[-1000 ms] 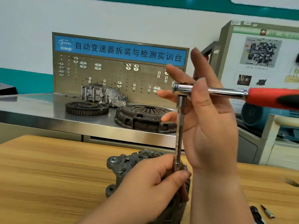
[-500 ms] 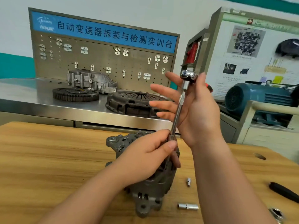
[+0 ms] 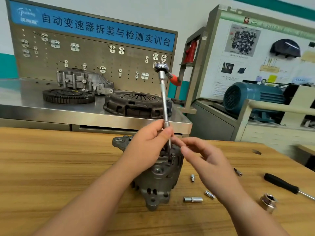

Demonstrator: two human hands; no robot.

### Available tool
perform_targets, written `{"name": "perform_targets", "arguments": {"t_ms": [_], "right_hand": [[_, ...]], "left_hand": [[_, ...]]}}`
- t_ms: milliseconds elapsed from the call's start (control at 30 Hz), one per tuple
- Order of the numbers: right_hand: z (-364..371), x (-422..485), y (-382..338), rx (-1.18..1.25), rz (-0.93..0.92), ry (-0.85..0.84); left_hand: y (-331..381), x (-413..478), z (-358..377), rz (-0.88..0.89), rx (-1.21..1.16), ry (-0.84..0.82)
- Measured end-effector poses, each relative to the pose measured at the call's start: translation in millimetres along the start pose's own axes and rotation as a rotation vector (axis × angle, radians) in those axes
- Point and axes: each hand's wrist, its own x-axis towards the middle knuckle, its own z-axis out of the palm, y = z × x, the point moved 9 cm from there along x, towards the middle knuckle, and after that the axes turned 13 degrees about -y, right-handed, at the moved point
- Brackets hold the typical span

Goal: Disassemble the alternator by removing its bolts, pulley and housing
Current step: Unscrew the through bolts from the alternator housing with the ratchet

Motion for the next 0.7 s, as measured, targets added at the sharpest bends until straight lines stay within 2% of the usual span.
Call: {"name": "perform_targets", "arguments": {"t_ms": [133,333,500,633,700], "right_hand": [[1,-11,3,-0.211,0.021,0.067],[12,0,0,-0.452,0.060,0.048],[-1,5,-11,-0.365,-0.014,0.167],[-1,9,-15,-0.372,-0.002,0.132],[-3,7,-22,-0.391,-0.024,0.166]], "left_hand": [[-5,0,-5,-0.001,-0.090,0.057],[-6,0,-7,-0.003,-0.158,0.079],[-4,0,-8,0.000,-0.185,0.096],[-7,0,-10,-0.017,-0.181,0.103],[-7,1,-10,-0.016,-0.186,0.101]]}}
